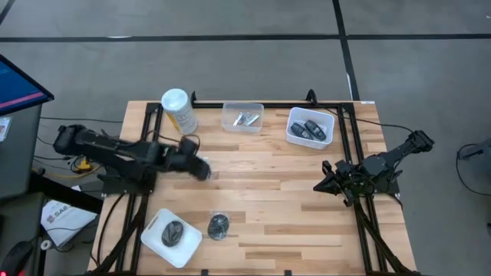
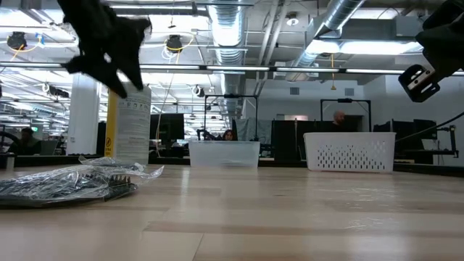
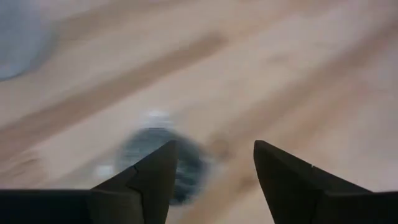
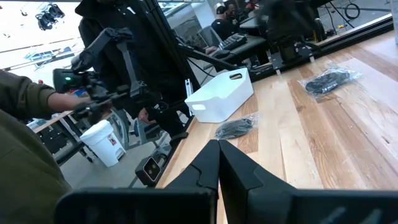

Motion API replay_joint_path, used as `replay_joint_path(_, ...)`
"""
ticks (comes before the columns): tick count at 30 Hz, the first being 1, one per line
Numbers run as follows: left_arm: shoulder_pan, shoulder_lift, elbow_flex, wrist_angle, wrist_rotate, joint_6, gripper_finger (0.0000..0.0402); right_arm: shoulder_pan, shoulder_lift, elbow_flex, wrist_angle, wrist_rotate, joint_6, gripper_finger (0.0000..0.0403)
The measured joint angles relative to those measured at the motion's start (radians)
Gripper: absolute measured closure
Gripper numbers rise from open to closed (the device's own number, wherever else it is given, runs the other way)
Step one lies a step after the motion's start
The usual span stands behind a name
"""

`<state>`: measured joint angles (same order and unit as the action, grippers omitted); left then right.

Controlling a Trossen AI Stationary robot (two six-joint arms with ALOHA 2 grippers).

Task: Pick & Place Travel size toiletries
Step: Put the black hairbrush into the white bin

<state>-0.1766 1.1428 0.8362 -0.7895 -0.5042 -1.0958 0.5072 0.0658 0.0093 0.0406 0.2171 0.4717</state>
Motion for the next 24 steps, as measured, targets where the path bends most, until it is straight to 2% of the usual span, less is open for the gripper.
replay_joint_path(4,0.154,0.048,-0.009,-0.042,0.045,0.007,0.0191,0.000,0.000,0.000,0.000,0.000,0.000,0.0403)
replay_joint_path(10,0.271,0.113,-0.046,-0.039,0.158,-0.003,0.0170,0.000,0.000,0.000,0.000,0.000,0.000,0.0403)
replay_joint_path(17,0.326,0.125,-0.112,-0.025,0.165,-0.065,0.0135,0.000,0.000,0.000,0.000,0.000,0.000,0.0403)
replay_joint_path(24,0.324,0.124,-0.197,0.093,0.234,-0.154,0.0128,0.000,0.000,0.000,0.000,0.000,0.000,0.0403)
